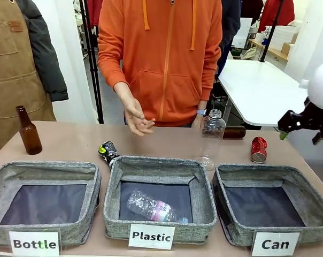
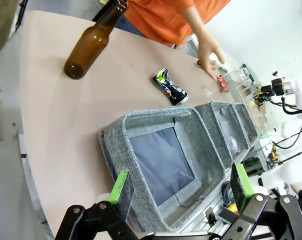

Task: Sort the can waste into the basket.
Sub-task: Pick up the can waste from the table and place it in the right Fabric basket.

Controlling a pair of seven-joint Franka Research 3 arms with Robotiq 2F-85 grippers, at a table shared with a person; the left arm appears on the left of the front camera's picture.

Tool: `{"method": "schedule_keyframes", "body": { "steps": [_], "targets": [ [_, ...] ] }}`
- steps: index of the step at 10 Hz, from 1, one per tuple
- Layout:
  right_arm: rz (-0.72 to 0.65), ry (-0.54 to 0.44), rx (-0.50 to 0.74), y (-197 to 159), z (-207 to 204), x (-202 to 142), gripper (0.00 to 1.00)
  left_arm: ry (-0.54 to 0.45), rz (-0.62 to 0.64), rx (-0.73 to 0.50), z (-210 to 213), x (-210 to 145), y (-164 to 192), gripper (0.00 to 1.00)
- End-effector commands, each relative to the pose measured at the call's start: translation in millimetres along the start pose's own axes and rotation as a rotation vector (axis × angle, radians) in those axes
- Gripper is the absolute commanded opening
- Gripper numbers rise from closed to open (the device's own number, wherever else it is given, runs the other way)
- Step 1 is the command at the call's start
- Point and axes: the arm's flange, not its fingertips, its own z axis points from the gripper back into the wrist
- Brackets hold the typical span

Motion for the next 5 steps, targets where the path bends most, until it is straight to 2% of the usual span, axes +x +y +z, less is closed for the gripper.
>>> {"method": "schedule_keyframes", "body": {
  "steps": [1, 3, 5],
  "targets": [
    [-0.062, 0.074, -0.019, 11, -28, 39, 1.00, -0.016, -0.024, -0.014, 1, 1, 0, 1.00],
    [-0.115, 0.088, 0.008, 17, -57, 55, 1.00, -0.016, -0.024, -0.014, 1, 1, 0, 1.00],
    [-0.093, 0.123, 0.017, 21, -92, 70, 1.00, -0.016, -0.024, -0.014, 1, 1, 0, 1.00]
  ]
}}
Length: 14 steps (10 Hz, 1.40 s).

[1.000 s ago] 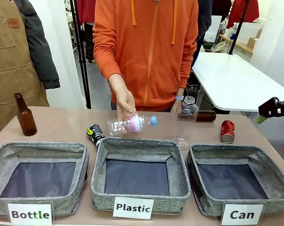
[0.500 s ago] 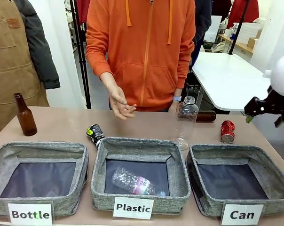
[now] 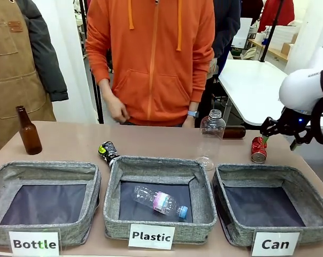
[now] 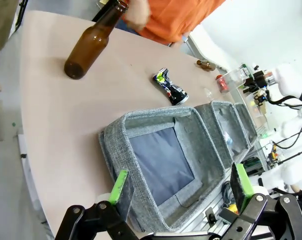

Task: Sort the can waste into the basket.
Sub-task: Pick up the can waste from the table and place it in the right Fabric basket.

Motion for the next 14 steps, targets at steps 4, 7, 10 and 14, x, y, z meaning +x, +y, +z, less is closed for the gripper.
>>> {"method": "schedule_keyframes", "body": {
  "steps": [4, 7, 10, 14],
  "targets": [
    [-0.024, -0.017, 0.038, 10, -50, 31, 1.00, -0.016, -0.023, -0.014, 1, 1, 0, 1.00],
    [-0.050, -0.076, 0.030, 8, -80, 35, 1.00, -0.016, -0.023, -0.014, 1, 1, 0, 1.00],
    [-0.044, -0.092, 0.023, 13, -92, 30, 1.00, -0.016, -0.023, -0.014, 1, 1, 0, 1.00],
    [-0.035, -0.107, -0.053, 26, -100, 28, 0.50, -0.016, -0.023, -0.014, 1, 1, 0, 1.00]
  ]
}}
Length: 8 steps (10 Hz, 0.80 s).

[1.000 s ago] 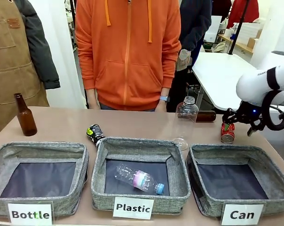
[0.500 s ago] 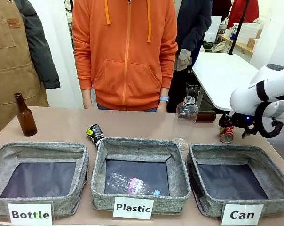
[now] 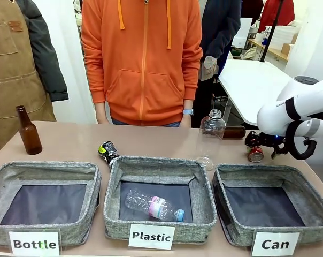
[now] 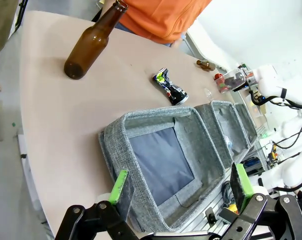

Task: Sort the can waste into the basket.
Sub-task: Pick up the can waste from the table and place it in the right Fabric basket.

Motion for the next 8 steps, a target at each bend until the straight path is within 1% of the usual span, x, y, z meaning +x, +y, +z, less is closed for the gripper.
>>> {"method": "schedule_keyframes", "body": {
  "steps": [1, 2, 4, 5, 6, 7, 8],
  "targets": [
    [-0.012, -0.030, -0.043, 8.1, -2.6, -2.6, 0.40, -0.016, -0.022, -0.013, 0.7, 1.3, 0.5, 1.00],
    [-0.003, -0.033, -0.031, 8.2, -1.5, -3.1, 0.00, -0.016, -0.022, -0.013, 0.7, 1.3, 0.5, 1.00],
    [0.008, -0.031, -0.029, 9.5, -0.4, -2.3, 0.00, -0.016, -0.022, -0.013, 0.7, 1.3, 0.5, 1.00],
    [0.014, -0.029, -0.027, 10.0, 0.0, -2.3, 0.14, -0.016, -0.022, -0.013, 0.7, 1.3, 0.5, 1.00],
    [0.022, -0.024, -0.025, 10.4, 0.5, -2.8, 0.04, -0.016, -0.022, -0.013, 0.7, 1.3, 0.5, 1.00],
    [0.026, -0.023, -0.020, 10.9, 0.8, -2.8, 0.00, -0.016, -0.022, -0.013, 0.7, 1.3, 0.5, 1.00],
    [0.025, -0.020, -0.018, 11.2, 0.9, -2.6, 0.00, -0.016, -0.022, -0.013, 0.7, 1.3, 0.5, 1.00]
  ]
}}
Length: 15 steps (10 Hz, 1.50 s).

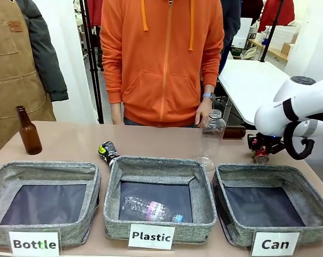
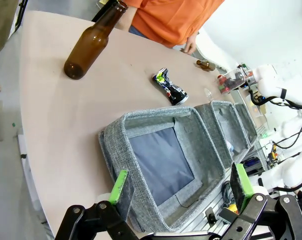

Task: Sort the can waste into the basket.
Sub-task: Pick up the can waste from the table and place it in the right Fabric basket.

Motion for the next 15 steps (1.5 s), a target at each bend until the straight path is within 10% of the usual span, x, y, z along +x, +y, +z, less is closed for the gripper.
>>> {"method": "schedule_keyframes", "body": {
  "steps": [1, 5, 6, 7, 12, 15],
  "targets": [
    [0.010, -0.011, -0.019, 3, 0, -2, 0.00, -0.016, -0.022, -0.013, 1, 1, 1, 1.00],
    [0.115, -0.061, 0.050, -10, 66, -23, 0.00, -0.016, -0.022, -0.013, 1, 1, 1, 1.00],
    [0.230, -0.038, 0.095, -24, 112, -40, 0.00, -0.016, -0.022, -0.013, 1, 1, 1, 1.00],
    [0.348, -0.005, 0.097, -42, 153, -61, 0.26, -0.016, -0.022, -0.013, 1, 1, 1, 1.00],
    [1.363, 0.213, 0.455, -100, 219, -163, 0.26, -0.016, -0.022, -0.013, 1, 1, 1, 1.00],
    [1.488, 0.236, 0.532, -101, 207, -164, 0.26, -0.016, -0.022, -0.013, 1, 1, 1, 1.00]
  ]
}}
